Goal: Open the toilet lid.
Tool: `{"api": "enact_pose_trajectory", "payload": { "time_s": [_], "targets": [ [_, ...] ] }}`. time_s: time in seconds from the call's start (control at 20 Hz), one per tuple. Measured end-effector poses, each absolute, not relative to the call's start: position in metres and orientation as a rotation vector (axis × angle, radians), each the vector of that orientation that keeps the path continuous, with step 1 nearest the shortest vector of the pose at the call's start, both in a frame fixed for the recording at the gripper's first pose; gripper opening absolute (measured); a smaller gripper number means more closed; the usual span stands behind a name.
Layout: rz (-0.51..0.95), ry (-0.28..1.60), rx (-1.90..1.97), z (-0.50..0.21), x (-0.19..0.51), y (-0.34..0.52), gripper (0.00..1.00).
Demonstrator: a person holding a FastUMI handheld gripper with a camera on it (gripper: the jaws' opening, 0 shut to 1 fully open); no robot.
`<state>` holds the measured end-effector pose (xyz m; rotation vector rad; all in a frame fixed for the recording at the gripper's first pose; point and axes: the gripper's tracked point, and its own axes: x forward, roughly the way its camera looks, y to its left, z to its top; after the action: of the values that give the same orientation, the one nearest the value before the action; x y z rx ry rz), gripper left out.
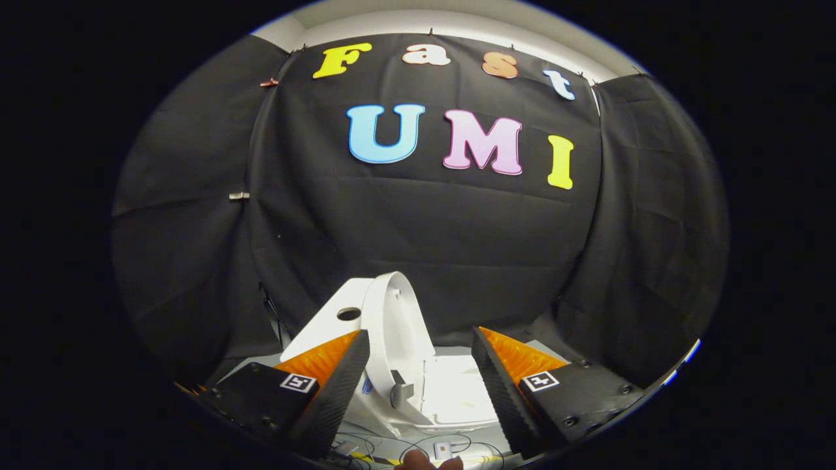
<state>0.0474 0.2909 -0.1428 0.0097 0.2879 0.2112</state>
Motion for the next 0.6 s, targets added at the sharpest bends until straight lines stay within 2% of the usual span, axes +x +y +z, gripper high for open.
{"api": "enact_pose_trajectory", "payload": {
  "time_s": [0.2, 0.6],
  "targets": [
    [0.212, 0.177, 0.043, -0.088, 0.037, 0.27, 0.98],
    [0.199, 0.058, 0.074, -0.023, 0.023, 0.222, 0.98]
  ]
}}
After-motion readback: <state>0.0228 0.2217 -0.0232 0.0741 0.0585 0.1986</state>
